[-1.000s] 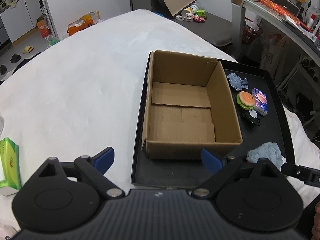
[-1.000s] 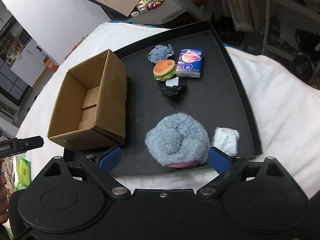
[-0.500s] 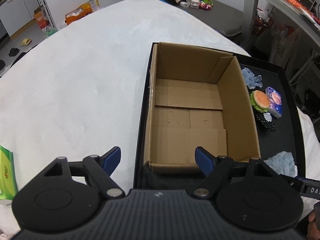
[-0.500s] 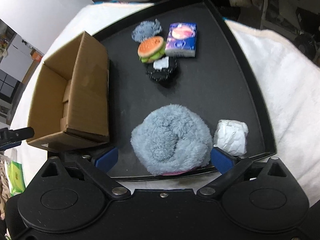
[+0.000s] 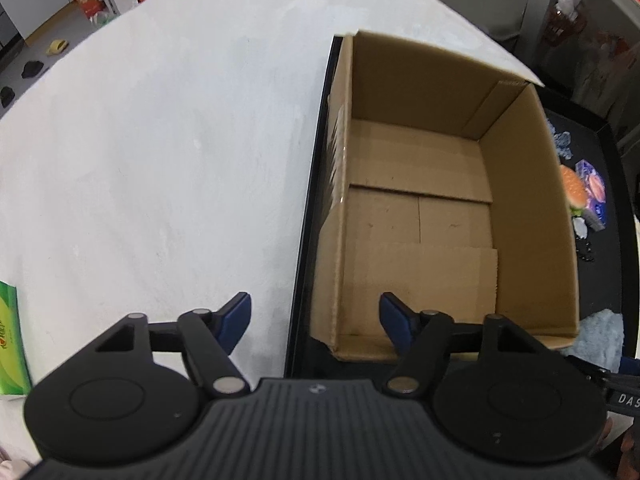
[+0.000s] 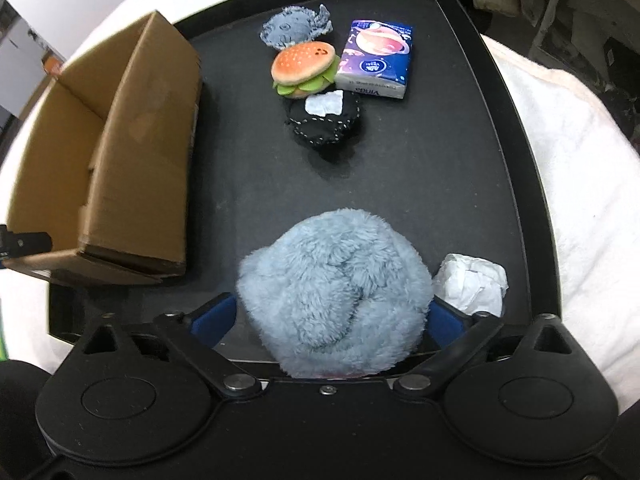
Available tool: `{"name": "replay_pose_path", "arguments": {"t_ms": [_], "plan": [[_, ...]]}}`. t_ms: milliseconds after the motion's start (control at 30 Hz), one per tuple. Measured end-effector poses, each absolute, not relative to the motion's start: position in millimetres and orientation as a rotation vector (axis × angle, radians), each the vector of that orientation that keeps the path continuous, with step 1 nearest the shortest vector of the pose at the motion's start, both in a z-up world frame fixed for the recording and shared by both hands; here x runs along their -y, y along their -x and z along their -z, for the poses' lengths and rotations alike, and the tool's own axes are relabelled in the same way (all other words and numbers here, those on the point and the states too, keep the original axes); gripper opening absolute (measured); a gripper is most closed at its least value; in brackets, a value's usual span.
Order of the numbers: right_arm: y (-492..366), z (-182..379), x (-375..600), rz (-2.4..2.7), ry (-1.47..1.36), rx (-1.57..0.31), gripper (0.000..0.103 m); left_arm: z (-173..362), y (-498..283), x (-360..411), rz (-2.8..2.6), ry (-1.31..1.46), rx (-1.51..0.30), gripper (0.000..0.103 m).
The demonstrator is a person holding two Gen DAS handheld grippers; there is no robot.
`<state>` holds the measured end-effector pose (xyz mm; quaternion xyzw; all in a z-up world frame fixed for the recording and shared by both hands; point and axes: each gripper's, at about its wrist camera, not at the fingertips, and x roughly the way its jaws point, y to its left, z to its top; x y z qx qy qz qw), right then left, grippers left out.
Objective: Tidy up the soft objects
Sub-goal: 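Move the right gripper down over the large fluffy blue-grey plush and close, then carry the fluffy plush with the right gripper into the cardboard box and release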
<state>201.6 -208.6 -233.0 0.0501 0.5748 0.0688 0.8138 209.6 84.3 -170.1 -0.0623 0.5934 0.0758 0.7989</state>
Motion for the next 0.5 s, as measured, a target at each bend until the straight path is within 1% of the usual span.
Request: {"name": "replay_pose_path", "arguments": {"t_ms": [33, 100, 133, 200, 267, 367, 500], "plan": [[-201, 233, 208, -0.148, -0.098, -1.223, 0.09, 173, -211, -84, -0.157, 0.136, -1.279, 0.06], [-200, 232, 207, -0.159, -0.085, -1.218, 0.086, 176, -212, -81, -0.153, 0.132, -1.283, 0.047], [-200, 232, 207, -0.164, -0.078, -1.216, 0.084, 177, -212, -80, -0.151, 0.13, -1.282, 0.042], [-199, 229, 210, -0.166, -0.093, -1.217, 0.08, 177, -213, -79, -0.15, 0.131, -1.288, 0.023], [-201, 229, 214, -0.164, -0.115, -1.213, 0.078, 176, -212, -79, -0.147, 0.133, -1.288, 0.016], [-201, 223, 217, -0.161, -0.122, -1.197, 0.078, 172, -208, -77, -0.141, 0.123, -1.265, 0.011], [-199, 212, 216, -0.167, -0.123, -1.172, 0.078, 165, -204, -79, -0.13, 0.125, -1.246, 0.01]]}}
